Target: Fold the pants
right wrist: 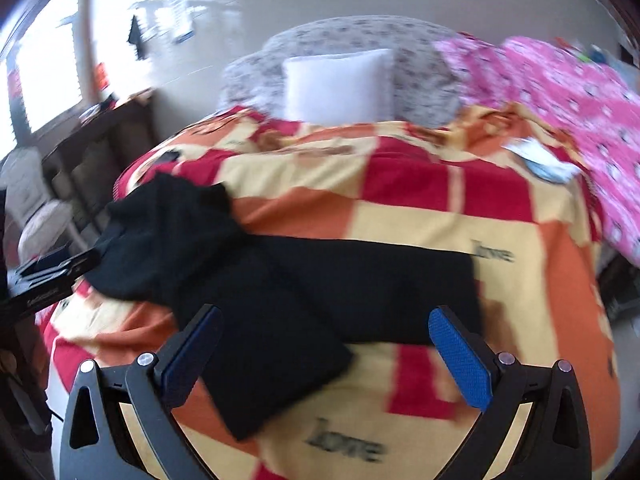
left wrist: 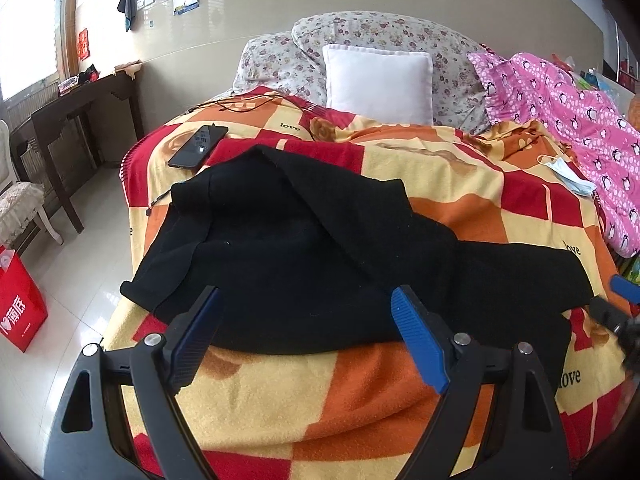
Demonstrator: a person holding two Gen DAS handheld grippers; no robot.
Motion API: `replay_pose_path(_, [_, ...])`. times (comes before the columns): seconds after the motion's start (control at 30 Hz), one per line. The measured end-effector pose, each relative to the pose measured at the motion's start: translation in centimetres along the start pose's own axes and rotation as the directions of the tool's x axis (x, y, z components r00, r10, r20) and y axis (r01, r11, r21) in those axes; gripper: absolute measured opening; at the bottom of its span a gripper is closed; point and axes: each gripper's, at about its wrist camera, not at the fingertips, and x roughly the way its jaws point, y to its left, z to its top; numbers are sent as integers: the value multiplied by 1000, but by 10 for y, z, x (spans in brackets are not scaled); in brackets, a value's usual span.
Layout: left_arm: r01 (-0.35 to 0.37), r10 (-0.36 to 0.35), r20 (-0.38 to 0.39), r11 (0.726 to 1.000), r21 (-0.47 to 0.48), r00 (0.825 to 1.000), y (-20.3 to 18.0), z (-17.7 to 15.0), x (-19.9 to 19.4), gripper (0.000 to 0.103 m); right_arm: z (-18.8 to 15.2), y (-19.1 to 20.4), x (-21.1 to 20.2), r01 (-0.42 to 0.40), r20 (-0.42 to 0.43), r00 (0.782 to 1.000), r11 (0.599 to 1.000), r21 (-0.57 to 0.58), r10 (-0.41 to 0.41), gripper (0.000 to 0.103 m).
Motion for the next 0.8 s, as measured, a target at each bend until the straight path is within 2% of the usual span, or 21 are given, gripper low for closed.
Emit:
replay_pose_path(0.23, [-8, 8, -4, 1000, -9, 1000, 3, 0, 1, 86, 0, 51, 16, -96, -33, 995, 992, -78, 94, 102])
replay_pose_path(0.63, [-11, 11, -11, 1000, -11, 1000, 5, 1, 3, 86, -1, 73, 25, -149, -52, 988, 983, -111, 144, 102])
replay_pose_path(0.8, [-10, 10, -17, 1000, -7, 1000, 3, -1, 4, 86, -1, 74, 27, -146, -55, 989, 983, -111, 140, 102])
